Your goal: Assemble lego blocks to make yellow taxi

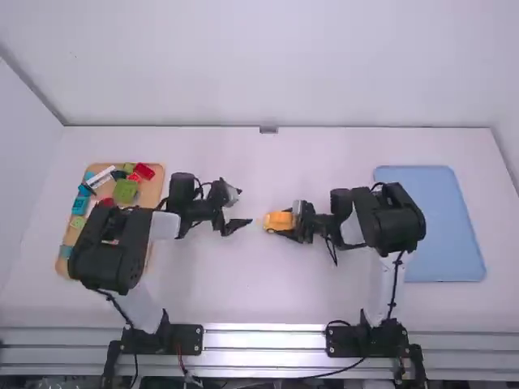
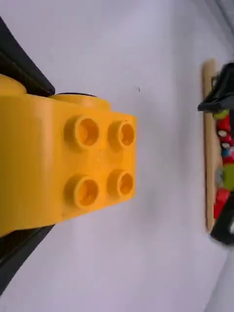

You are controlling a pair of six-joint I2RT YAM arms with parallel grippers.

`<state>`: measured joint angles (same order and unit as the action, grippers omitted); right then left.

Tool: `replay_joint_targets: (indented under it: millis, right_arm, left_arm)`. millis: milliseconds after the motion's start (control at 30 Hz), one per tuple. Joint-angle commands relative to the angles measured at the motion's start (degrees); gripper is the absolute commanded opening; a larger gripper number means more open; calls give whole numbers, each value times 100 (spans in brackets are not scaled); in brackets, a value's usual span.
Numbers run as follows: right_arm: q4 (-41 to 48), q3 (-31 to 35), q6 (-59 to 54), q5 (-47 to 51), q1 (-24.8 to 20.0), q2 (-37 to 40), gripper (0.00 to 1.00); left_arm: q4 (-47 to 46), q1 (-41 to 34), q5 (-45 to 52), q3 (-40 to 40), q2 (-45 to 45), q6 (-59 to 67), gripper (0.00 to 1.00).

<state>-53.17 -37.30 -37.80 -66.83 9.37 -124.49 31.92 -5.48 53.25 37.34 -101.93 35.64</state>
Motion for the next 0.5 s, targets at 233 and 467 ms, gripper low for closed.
replay_joint_targets:
  millis: [233,467]
  right_arm:
    - [1744,896,1021,2721,-1788,3416,24]
    - [2514,1182,1419,4850,-3392,4946,29]
  left_arm:
    - [780,-160,-2728,-658,553,-1998,99]
    - [584,-162,-2741,-575,551,-2369,99]
